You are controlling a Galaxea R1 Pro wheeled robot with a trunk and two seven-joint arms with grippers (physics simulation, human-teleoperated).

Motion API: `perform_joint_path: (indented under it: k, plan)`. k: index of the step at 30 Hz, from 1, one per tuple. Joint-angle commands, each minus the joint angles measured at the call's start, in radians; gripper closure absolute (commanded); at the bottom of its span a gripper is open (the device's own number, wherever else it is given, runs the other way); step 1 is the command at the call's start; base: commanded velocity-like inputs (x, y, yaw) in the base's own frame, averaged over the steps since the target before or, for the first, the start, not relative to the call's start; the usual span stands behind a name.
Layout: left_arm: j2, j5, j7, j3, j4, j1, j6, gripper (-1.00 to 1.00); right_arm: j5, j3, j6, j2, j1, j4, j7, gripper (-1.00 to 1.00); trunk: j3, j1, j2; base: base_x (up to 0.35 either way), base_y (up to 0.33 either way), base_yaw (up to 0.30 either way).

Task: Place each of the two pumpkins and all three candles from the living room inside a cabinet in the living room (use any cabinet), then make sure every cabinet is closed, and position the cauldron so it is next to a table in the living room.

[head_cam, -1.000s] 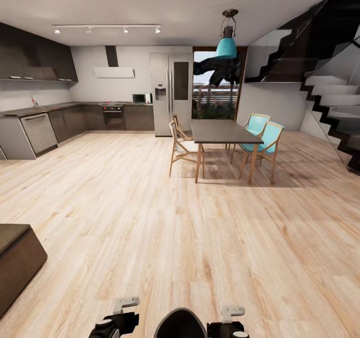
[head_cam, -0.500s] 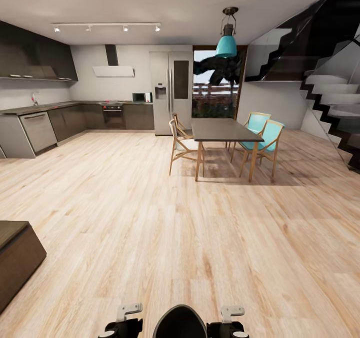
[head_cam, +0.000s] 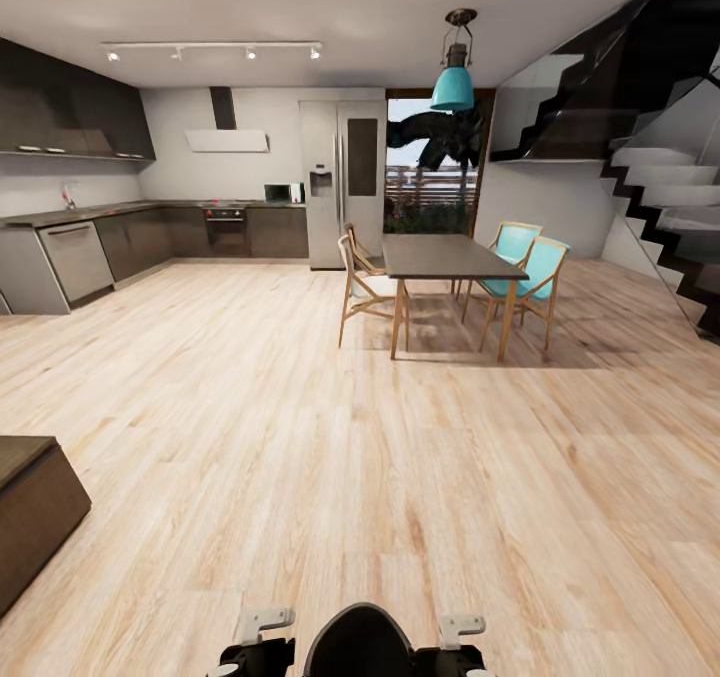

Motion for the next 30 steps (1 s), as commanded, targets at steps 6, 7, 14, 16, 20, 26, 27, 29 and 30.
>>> perform_joint_path:
  k: [6,7,14,16,20,26,27,29,30]
  plan:
    - [-0.005,0.009,0.004,-0.034,-0.002,0.0,0.004,-1.0,0.0,0.007,0.003,-0.001,0.0,0.004,0.0,-1.0,-0.02,0.023,-0.043,0.0,0.0,0.0]
    - [-0.006,0.009,0.004,-0.037,-0.002,0.0,0.004,-1.0,0.0,0.007,0.003,0.0,0.0,0.004,0.0,-1.0,-0.023,0.027,-0.05,0.0,0.0,0.0]
    - [-0.01,0.009,0.004,-0.042,0.01,0.001,0.002,-1.0,0.0,0.007,-0.016,0.001,0.0,0.008,0.0,-1.0,-0.045,0.054,-0.099,0.0,0.0,0.0]
    - [-0.01,0.008,0.002,-0.042,0.012,0.0,0.002,-1.0,0.0,0.007,-0.02,0.006,0.0,0.011,0.0,-1.0,-0.051,0.061,-0.113,0.0,0.0,0.0]
    - [-0.009,0.009,-0.002,-0.042,0.013,-0.001,0.002,-1.0,0.0,0.014,-0.015,0.033,-0.001,0.013,-0.001,-1.0,-0.064,0.077,-0.141,0.0,0.0,0.0]
    - [-0.007,0.013,0.0,-0.042,0.001,-0.001,0.01,-1.0,-0.004,0.019,0.041,0.036,-0.058,0.01,-0.002,-1.0,-0.083,0.1,-0.183,0.0,0.0,0.0]
    - [-0.006,0.013,0.0,-0.042,0.0,-0.001,0.012,-1.0,-0.006,0.019,0.059,0.036,-0.068,0.01,-0.001,-1.0,-0.086,0.103,-0.19,0.0,0.0,0.0]
    - [-0.006,0.014,-0.001,-0.042,-0.008,-0.001,0.014,-1.0,-0.011,0.019,0.079,0.036,-0.084,0.009,0.0,-1.0,-0.092,0.111,-0.204,0.0,0.0,0.0]
    - [-0.006,0.014,-0.001,-0.041,-0.016,-0.001,0.015,-1.0,-0.017,0.019,0.085,0.036,-0.089,0.009,0.0,-1.0,-0.095,0.115,-0.211,0.0,0.0,0.0]
